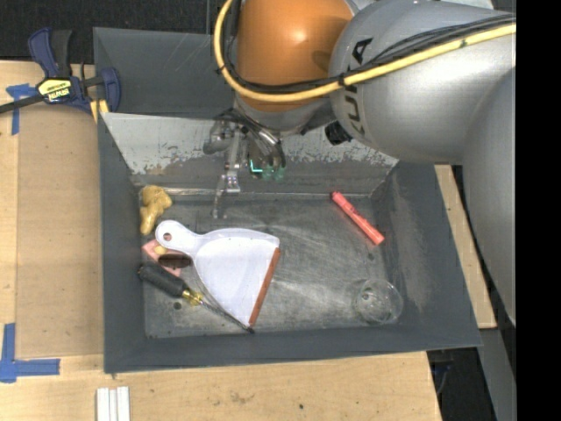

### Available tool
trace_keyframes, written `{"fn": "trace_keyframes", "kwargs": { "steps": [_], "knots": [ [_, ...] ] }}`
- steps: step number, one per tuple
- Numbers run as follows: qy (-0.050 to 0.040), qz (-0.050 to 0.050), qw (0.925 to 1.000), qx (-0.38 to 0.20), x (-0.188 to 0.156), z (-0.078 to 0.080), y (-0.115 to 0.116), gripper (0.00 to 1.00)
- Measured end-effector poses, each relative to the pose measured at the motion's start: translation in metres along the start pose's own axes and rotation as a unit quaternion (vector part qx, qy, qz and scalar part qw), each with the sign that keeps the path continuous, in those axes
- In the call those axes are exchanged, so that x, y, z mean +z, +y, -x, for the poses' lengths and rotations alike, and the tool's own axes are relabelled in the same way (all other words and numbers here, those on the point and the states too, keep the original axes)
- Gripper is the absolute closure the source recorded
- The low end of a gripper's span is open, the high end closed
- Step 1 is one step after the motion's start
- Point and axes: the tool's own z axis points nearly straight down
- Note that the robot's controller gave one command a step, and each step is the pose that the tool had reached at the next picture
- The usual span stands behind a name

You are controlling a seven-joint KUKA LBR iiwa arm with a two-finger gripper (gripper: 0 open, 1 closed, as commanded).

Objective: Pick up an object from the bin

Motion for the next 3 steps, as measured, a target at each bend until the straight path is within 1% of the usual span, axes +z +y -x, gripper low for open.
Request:
{"fn": "trace_keyframes", "kwargs": {
  "steps": [1,2,3],
  "knots": [
    [-0.0043,0.001,1.0,0.001,-0.005,0.002,-0.001,0.0],
    [-0.0057,0.001,0.9999,0.009,0.061,-0.026,0.016,0.0],
    [-0.0002,-0.001,0.9999,-0.017,0.078,-0.051,0.027,0.0]
  ]
}}
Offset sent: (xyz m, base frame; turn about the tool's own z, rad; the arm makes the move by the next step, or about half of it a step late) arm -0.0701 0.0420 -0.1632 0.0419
